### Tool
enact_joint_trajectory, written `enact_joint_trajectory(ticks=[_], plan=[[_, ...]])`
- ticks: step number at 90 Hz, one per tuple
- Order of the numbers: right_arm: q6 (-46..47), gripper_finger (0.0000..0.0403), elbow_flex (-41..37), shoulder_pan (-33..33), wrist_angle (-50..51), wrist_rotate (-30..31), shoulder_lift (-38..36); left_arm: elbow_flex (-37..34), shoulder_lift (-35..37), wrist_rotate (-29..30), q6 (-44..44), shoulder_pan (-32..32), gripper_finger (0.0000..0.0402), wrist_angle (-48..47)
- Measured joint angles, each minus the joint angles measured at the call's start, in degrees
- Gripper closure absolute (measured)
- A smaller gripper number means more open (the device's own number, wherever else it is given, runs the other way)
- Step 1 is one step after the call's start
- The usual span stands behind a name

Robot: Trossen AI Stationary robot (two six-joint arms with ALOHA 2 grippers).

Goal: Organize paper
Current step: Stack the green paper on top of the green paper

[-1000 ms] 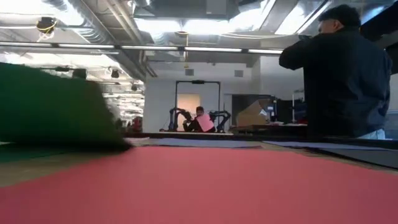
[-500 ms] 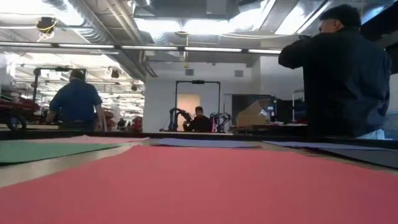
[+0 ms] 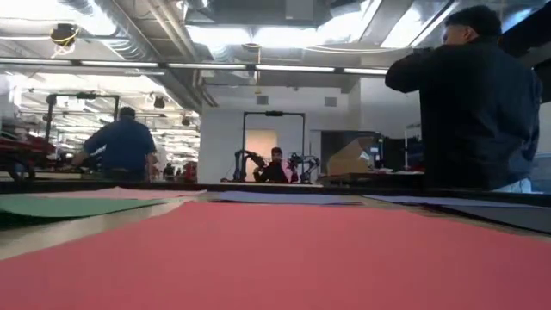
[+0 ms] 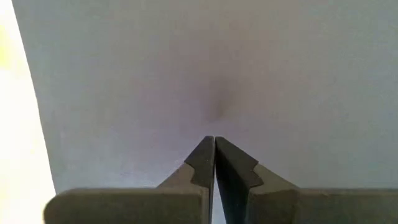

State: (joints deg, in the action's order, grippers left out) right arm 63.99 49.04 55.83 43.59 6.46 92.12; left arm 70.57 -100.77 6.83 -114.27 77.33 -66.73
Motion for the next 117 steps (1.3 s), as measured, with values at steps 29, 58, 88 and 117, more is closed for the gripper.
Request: enact_joint_trajectory(ticks=[29,58,88,117], plan=[[0.0,0.0402,0.0,0.0,-0.1,0.0,0.0,0.1,0.0,-2.1,5.2,-3.1,0.0401,1.6],[0.2,0.0402,0.0,0.0,-0.2,0.0,0.0,0.3,-0.1,-3.0,11.7,-7.1,0.0401,3.9],[0.2,0.0402,0.0,0.0,-0.2,0.0,0.0,0.3,-0.1,-4.3,12.8,-7.6,0.0401,4.0],[0.2,0.0402,0.0,0.0,-0.3,0.0,0.0,0.1,-0.1,-4.9,16.5,-10.0,0.0401,4.0]])
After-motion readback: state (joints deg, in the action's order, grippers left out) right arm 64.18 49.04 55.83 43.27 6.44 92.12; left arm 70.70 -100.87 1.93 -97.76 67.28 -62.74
